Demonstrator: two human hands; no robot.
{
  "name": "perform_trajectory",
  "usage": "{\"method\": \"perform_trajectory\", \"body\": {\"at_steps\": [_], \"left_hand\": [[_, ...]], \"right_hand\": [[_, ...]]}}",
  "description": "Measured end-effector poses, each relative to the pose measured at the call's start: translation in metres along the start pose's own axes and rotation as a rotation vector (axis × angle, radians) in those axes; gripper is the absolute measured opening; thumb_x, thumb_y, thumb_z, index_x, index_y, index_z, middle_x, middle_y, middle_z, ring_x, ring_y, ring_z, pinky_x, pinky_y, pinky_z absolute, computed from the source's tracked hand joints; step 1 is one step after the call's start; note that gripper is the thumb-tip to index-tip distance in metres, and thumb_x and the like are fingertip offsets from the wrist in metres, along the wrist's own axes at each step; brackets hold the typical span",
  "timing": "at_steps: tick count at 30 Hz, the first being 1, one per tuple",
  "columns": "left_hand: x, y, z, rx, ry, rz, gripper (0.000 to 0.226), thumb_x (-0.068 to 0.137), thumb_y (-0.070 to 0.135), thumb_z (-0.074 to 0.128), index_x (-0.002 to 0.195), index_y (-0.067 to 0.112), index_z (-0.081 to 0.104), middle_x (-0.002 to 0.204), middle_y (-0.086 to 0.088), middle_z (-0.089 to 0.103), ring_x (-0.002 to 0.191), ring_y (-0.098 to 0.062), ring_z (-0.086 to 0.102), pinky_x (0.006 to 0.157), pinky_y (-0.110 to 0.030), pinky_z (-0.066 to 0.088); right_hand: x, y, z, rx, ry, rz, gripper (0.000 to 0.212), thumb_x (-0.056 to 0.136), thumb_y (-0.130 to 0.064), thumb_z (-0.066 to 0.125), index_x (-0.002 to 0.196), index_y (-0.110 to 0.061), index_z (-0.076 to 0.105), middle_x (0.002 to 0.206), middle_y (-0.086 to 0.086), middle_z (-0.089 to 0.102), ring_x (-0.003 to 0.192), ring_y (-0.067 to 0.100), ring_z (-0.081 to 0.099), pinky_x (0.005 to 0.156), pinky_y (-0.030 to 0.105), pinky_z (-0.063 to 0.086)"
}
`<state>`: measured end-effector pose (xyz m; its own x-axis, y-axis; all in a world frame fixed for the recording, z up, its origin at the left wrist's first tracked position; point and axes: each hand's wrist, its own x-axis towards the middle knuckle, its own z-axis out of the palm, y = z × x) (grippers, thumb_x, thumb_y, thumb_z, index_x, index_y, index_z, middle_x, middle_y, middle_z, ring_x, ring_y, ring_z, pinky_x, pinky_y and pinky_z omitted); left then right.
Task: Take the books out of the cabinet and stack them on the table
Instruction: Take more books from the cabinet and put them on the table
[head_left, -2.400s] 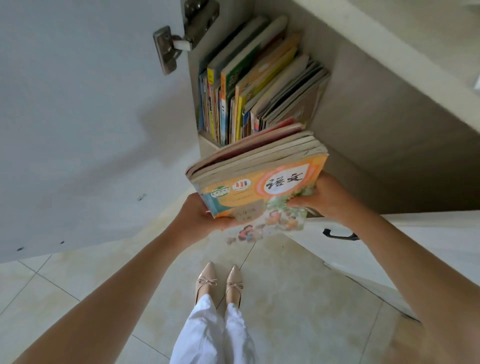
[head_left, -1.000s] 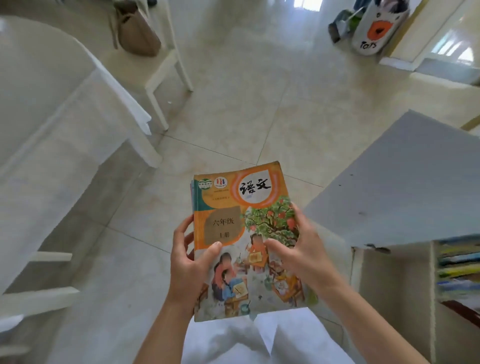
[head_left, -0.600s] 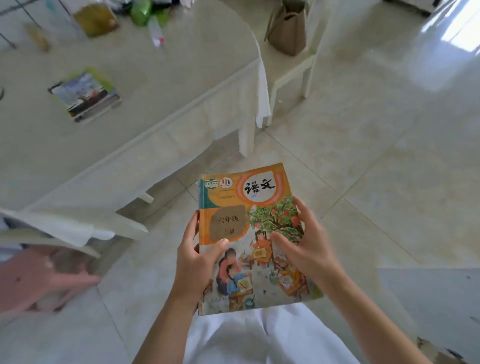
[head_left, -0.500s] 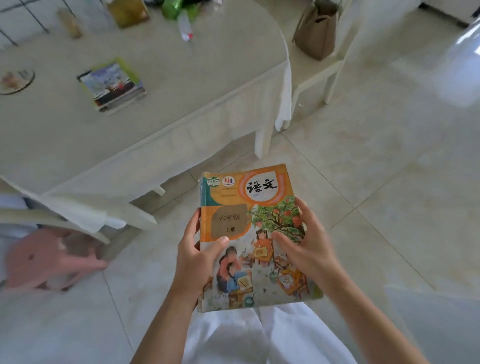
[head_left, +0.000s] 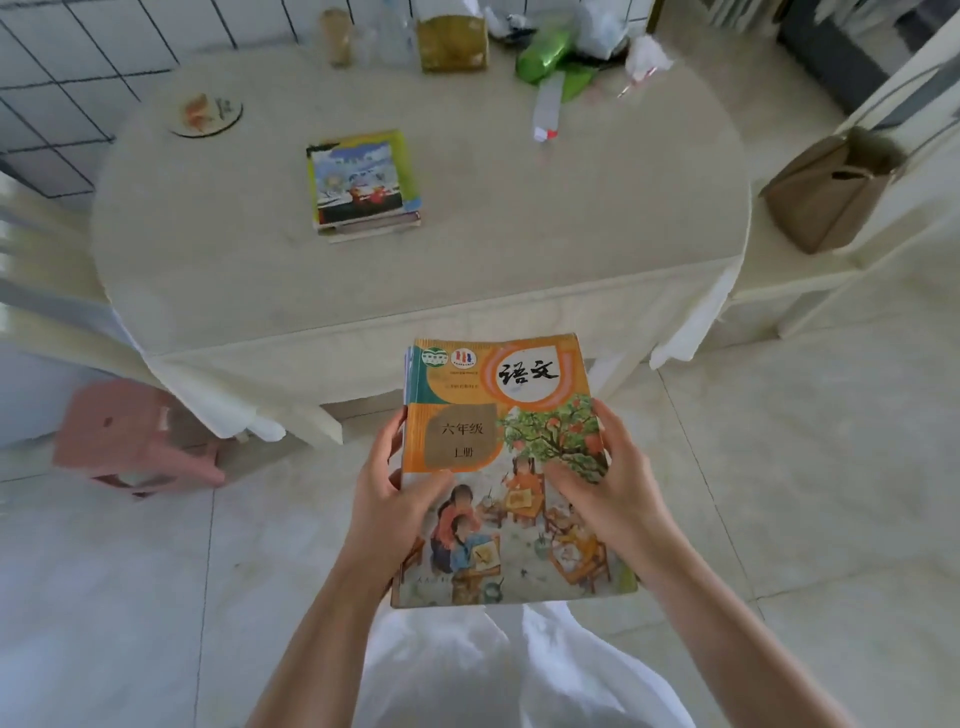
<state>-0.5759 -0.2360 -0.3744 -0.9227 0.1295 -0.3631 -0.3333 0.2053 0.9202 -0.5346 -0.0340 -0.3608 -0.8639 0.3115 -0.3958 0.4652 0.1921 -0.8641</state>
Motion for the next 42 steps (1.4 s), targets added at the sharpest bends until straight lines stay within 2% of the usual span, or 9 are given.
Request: {"method": "perform_trajectory", "body": {"at_steps": [8, 14, 18, 21, 25, 28, 32, 36, 42], "left_hand": [[0.053, 0.034, -0.011, -0.149, 0.176, -0.02, 0.061, 0.088, -0.001, 0.064, 0.138, 0.028, 0.045, 0.119, 0.012, 0.062, 0.08, 0.0, 0.07, 0.057, -0.017, 0.054], [0.117, 0.038, -0.036, -0.227, 0.224, -0.062, 0.064, 0.088, -0.003, 0.062, 0.141, 0.028, 0.042, 0.129, 0.002, 0.056, 0.083, -0.004, 0.072, 0.057, -0.023, 0.057], [0.173, 0.048, -0.065, -0.247, 0.206, -0.068, 0.066, 0.088, -0.003, 0.063, 0.14, 0.032, 0.043, 0.131, 0.002, 0.055, 0.086, -0.011, 0.073, 0.059, -0.03, 0.059], [0.217, 0.064, -0.09, -0.245, 0.177, -0.023, 0.065, 0.087, -0.004, 0.063, 0.138, 0.032, 0.045, 0.129, 0.003, 0.057, 0.091, -0.011, 0.072, 0.062, -0.03, 0.059], [0.264, 0.08, -0.125, -0.165, 0.125, 0.057, 0.069, 0.086, 0.0, 0.066, 0.136, 0.041, 0.042, 0.132, 0.007, 0.055, 0.103, -0.003, 0.066, 0.067, -0.025, 0.058], [0.296, 0.092, -0.147, -0.184, 0.059, 0.088, 0.076, 0.083, 0.009, 0.073, 0.127, 0.058, 0.037, 0.132, 0.01, 0.054, 0.11, -0.007, 0.064, 0.071, -0.026, 0.058], [0.331, 0.095, -0.16, -0.176, 0.078, 0.042, 0.093, 0.078, 0.003, 0.073, 0.139, 0.054, 0.026, 0.13, 0.003, 0.054, 0.108, -0.011, 0.066, 0.074, -0.026, 0.058], [0.36, 0.087, -0.164, -0.216, 0.132, -0.022, 0.106, 0.081, -0.004, 0.071, 0.151, 0.045, 0.009, 0.116, -0.01, 0.063, 0.101, -0.015, 0.069, 0.078, -0.034, 0.059], [0.375, 0.084, -0.166, -0.077, 0.105, 0.057, 0.072, 0.07, -0.017, 0.074, 0.127, 0.017, 0.049, 0.109, 0.003, 0.068, 0.096, -0.015, 0.071, 0.066, -0.025, 0.059]], "right_hand": [[0.092, -0.047, 0.01, -0.115, -0.161, -0.046, 0.084, 0.08, -0.026, 0.075, 0.148, -0.028, 0.027, 0.14, -0.007, 0.046, 0.126, 0.009, 0.044, 0.092, 0.03, 0.05], [0.163, -0.074, 0.04, -0.146, -0.211, -0.032, 0.086, 0.076, -0.031, 0.078, 0.147, -0.03, 0.028, 0.132, -0.01, 0.048, 0.123, 0.009, 0.048, 0.098, 0.041, 0.049], [0.214, -0.1, 0.067, -0.047, -0.244, 0.068, 0.083, 0.075, -0.027, 0.079, 0.142, -0.037, 0.03, 0.131, 0.0, 0.05, 0.098, 0.025, 0.068, 0.066, 0.038, 0.06], [0.249, -0.129, 0.088, 0.017, -0.215, 0.112, 0.075, 0.078, -0.025, 0.077, 0.137, -0.034, 0.032, 0.108, -0.008, 0.057, 0.081, 0.007, 0.07, 0.059, 0.024, 0.057], [0.293, -0.158, 0.111, 0.152, -0.224, 0.324, 0.108, 0.042, -0.057, 0.09, 0.132, -0.031, 0.037, 0.12, 0.003, 0.062, 0.106, 0.024, 0.064, 0.092, 0.051, 0.051], [0.322, -0.178, 0.126, 0.214, -0.29, 0.391, 0.088, 0.05, -0.031, 0.092, 0.125, -0.013, 0.048, 0.108, 0.01, 0.072, 0.096, 0.03, 0.071, 0.09, 0.051, 0.054], [0.348, -0.187, 0.134, 0.118, -0.366, 0.297, 0.035, 0.075, 0.001, 0.075, 0.104, -0.012, 0.061, 0.092, 0.002, 0.076, 0.09, 0.02, 0.072, 0.079, 0.034, 0.054], [0.366, -0.19, 0.138, 0.043, -0.446, 0.133, 0.045, 0.079, 0.001, 0.072, 0.114, -0.021, 0.054, 0.104, -0.007, 0.069, 0.1, 0.009, 0.066, 0.082, 0.022, 0.05], [0.386, -0.175, 0.137, -0.207, -0.415, -0.202, 0.064, 0.076, -0.006, 0.077, 0.131, -0.019, 0.046, 0.123, -0.008, 0.057, 0.121, 0.014, 0.051, 0.108, 0.03, 0.039]]}}
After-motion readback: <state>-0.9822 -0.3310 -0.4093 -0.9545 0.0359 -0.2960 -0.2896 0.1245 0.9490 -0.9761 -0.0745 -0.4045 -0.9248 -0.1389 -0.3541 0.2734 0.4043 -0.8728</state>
